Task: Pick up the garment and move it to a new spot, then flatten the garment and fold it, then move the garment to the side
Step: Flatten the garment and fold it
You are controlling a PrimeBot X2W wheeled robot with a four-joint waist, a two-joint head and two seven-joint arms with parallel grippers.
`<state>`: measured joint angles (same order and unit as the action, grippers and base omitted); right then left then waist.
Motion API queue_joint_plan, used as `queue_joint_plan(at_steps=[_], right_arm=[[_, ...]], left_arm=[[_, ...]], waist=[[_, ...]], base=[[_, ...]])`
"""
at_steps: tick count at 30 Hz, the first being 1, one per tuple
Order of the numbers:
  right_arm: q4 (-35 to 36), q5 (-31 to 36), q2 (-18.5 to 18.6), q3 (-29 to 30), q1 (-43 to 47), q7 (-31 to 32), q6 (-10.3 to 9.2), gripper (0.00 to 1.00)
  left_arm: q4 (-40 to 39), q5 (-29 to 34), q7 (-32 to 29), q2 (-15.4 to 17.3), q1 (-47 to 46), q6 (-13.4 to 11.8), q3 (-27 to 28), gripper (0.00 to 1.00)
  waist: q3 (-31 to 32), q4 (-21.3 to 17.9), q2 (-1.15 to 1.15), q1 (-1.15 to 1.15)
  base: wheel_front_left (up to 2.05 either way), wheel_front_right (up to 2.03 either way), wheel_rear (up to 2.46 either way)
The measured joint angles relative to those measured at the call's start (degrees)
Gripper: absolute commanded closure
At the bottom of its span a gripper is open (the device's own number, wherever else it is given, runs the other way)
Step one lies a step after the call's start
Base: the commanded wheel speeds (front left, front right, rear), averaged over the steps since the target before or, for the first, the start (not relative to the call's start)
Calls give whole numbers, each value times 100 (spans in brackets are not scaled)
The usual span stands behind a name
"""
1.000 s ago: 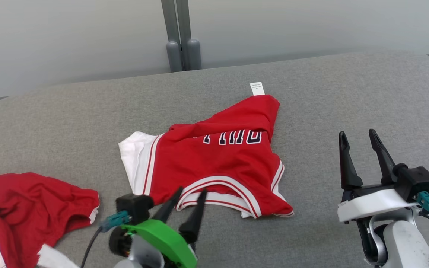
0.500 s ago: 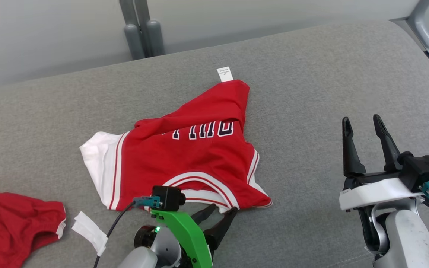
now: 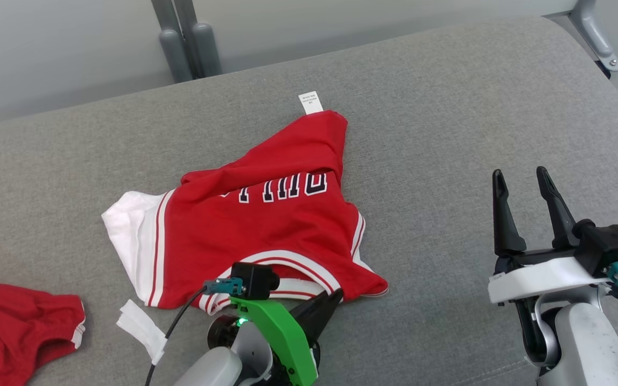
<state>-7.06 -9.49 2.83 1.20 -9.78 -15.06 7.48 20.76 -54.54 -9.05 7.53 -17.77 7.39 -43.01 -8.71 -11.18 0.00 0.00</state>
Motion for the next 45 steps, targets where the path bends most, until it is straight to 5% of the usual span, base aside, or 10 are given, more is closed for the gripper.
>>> queue_joint_plan(at_steps=[6,10,19,27,28,29,30,36,45], right_arm=[[-8,10,-1,119,65,0,0,0],[-9,11,-1,185,137,0,0,0],[-58,13,-3,147,163,0,0,0],[-93,74,-3,177,201,0,0,0],[-108,76,-3,169,201,0,0,0],[-121,90,-3,162,201,0,0,0],[-134,98,-4,154,201,0,0,0],[-229,104,13,97,229,0,0,0],[-326,68,26,15,399,0,0,0]], left_arm=[[-297,-283,210,310,-15,0,-124,100],[-514,-297,257,833,-8,-27,99,100],[-1085,-125,154,2174,357,-805,636,100],[-924,-63,521,2706,811,-1518,1166,100],[-839,14,601,2749,841,-1611,1202,89],[-768,68,683,2758,855,-1683,1229,65],[-723,93,742,2748,864,-1725,1230,0],[-764,334,1311,2512,880,-1764,1163,0],[-1678,1021,2383,2047,1197,-2264,1693,0]], waist=[[117,262,0,0],[205,510,0,0],[377,1156,0,0],[443,1474,0,0],[449,1492,-1,0],[455,1505,0,0],[463,1514,0,0],[558,1548,0,0],[770,1572,0,0]], base=[[0,0,0],[0,0,0],[0,0,0],[0,0,0],[0,0,0],[0,0,0],[0,0,0],[0,0,0],[0,0,0]])
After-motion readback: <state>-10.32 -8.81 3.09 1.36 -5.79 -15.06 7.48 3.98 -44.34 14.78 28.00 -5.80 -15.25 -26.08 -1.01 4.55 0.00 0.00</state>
